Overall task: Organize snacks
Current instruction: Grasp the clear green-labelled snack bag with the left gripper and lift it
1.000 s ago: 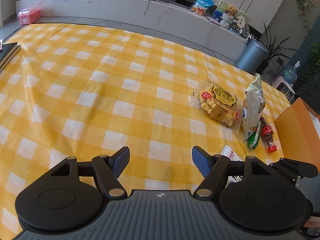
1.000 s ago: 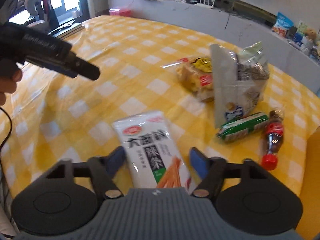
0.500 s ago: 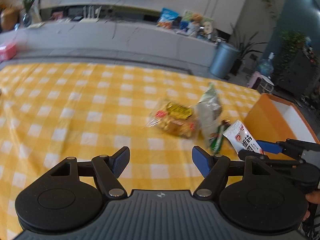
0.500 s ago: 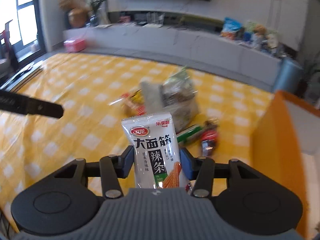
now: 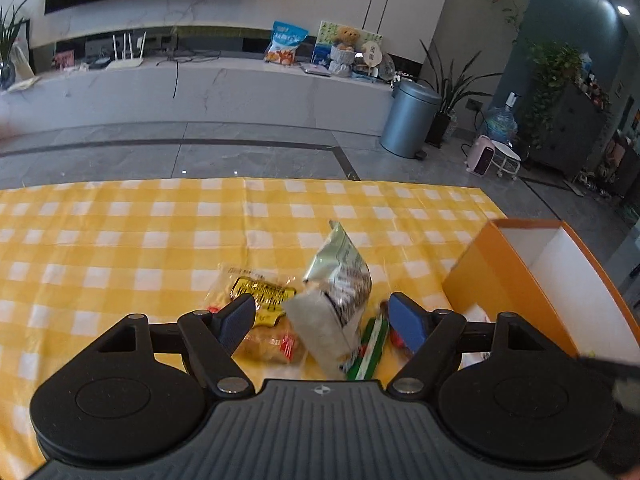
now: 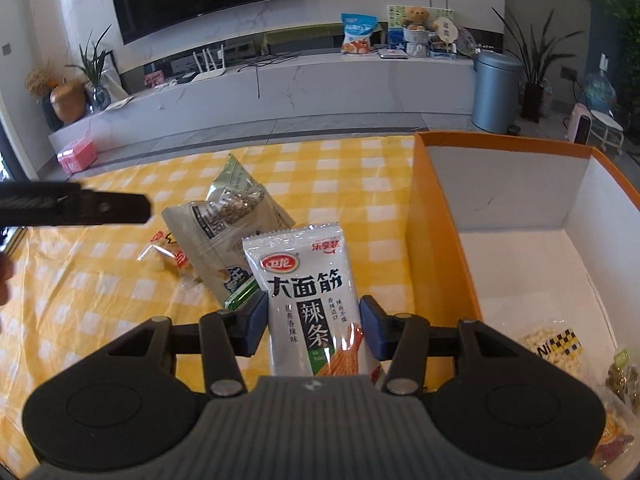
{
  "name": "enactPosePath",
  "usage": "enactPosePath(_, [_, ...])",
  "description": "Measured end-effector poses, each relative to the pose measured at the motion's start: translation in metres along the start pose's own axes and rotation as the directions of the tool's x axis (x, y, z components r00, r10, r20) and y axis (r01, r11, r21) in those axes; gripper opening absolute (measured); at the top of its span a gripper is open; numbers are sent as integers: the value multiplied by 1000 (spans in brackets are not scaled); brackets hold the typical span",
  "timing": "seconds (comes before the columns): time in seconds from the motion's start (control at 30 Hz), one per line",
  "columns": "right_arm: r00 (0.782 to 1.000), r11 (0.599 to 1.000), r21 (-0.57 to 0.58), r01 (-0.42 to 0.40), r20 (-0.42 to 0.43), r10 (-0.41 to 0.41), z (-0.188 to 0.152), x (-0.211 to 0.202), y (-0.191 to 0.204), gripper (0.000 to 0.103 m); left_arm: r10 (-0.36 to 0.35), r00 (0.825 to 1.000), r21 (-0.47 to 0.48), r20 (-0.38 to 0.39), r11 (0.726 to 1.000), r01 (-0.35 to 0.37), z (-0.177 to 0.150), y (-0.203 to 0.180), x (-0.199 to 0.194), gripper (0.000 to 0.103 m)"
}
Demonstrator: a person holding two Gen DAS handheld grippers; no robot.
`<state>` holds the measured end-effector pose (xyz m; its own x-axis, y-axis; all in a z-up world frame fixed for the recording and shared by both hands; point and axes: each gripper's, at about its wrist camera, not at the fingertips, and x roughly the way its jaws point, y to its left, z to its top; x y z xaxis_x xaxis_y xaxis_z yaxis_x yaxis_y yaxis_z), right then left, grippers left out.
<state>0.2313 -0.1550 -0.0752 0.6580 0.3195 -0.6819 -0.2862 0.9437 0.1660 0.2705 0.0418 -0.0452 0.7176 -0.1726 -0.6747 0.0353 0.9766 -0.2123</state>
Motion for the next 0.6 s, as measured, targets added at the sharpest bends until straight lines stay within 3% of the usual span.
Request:
enactPosePath(0.2, [1000,1000,-3,-13,-18,13,-2,3,-1,49,-17,991,52,-132,998,24,18,2,47,89])
enactPosePath(0.4, [1000,1000,-15,-19,-23,19,-4,2,0,49,-34,985,114,-172,992,54,11,-8,66,88])
enactPosePath(0.5, [999,1000,-13,-23,-28,22,-3,3,-2,49,-17,988,140,-155,989,39,8,-13,65,62])
enactPosePath(0.6, [1000,1000,-17,-19,-25,18,-1,3,-1,49,-16,989,176,-150,983,43,7,-17,59,55])
